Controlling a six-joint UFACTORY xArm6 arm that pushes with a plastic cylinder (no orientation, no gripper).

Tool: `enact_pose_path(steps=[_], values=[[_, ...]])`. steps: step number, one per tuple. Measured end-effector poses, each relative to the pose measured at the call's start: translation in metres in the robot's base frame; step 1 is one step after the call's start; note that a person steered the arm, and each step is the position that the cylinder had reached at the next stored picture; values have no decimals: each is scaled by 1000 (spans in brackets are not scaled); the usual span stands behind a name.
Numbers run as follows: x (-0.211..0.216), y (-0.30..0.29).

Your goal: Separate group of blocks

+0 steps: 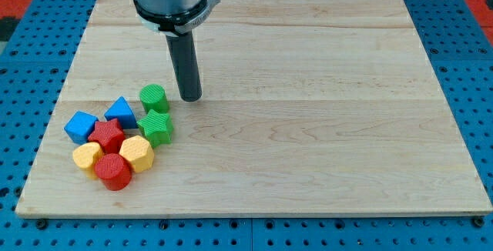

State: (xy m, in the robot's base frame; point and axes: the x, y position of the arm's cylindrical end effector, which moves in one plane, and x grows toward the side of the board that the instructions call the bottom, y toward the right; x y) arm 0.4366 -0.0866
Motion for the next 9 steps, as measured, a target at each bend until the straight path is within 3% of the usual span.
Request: enact_pose_path(steps=[1, 2, 3, 4, 5, 8, 9], values=[[-5, -1], [-43, -18], [-72, -95], [-46, -184], [-28, -218], [155, -213], [150, -122]])
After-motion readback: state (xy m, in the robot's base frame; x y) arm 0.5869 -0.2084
